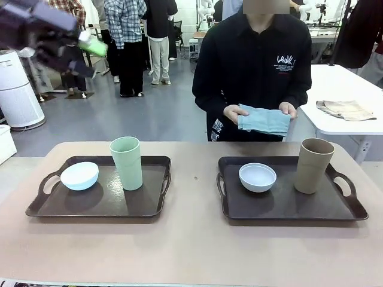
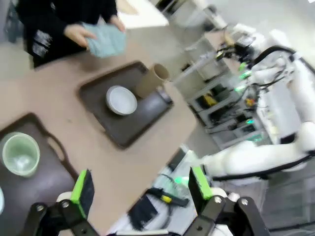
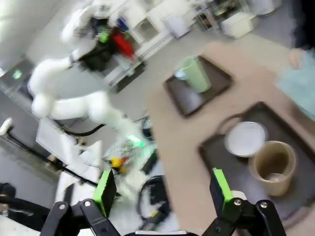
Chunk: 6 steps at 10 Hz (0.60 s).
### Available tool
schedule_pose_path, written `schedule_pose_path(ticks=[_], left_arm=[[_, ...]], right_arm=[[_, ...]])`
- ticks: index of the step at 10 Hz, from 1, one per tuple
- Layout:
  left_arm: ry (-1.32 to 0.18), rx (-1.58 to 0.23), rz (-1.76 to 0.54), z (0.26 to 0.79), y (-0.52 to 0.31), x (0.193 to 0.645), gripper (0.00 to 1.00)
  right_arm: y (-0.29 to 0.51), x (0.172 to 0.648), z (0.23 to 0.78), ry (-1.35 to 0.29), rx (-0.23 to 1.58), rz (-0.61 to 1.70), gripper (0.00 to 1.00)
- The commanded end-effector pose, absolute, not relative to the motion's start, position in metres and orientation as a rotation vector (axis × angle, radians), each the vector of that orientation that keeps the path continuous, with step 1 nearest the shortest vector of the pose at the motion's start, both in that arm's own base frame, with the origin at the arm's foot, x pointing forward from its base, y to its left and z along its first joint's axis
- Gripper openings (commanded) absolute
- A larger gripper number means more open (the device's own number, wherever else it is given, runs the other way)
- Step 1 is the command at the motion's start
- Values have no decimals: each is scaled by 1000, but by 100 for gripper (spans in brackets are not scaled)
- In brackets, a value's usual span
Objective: Set up a tray with a mat and arrange the tableware.
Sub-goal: Pick up the Picnic Bowl and Reusable plastic cup from the Handle tray in front of the human's position and hold them in the air.
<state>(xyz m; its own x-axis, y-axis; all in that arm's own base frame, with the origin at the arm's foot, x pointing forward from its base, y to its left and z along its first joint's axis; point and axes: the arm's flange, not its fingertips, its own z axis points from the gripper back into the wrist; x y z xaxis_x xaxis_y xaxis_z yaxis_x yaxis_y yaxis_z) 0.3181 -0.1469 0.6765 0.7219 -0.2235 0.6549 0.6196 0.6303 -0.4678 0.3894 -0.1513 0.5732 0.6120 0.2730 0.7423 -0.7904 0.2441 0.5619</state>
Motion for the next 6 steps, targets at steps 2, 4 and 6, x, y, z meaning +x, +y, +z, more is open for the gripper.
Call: schedule_pose_path(ticks=[2, 4, 6], left_arm=[[-589, -741, -516, 676, -147, 318, 100], [-589, -741, -516, 676, -147, 318, 100], [-596, -615, -517, 692, -215, 332, 100]], right_arm=[[-151, 389, 573, -566, 1096, 781, 100], [-151, 389, 573, -566, 1096, 781, 100], [-173, 431, 540, -655, 827, 834, 100]])
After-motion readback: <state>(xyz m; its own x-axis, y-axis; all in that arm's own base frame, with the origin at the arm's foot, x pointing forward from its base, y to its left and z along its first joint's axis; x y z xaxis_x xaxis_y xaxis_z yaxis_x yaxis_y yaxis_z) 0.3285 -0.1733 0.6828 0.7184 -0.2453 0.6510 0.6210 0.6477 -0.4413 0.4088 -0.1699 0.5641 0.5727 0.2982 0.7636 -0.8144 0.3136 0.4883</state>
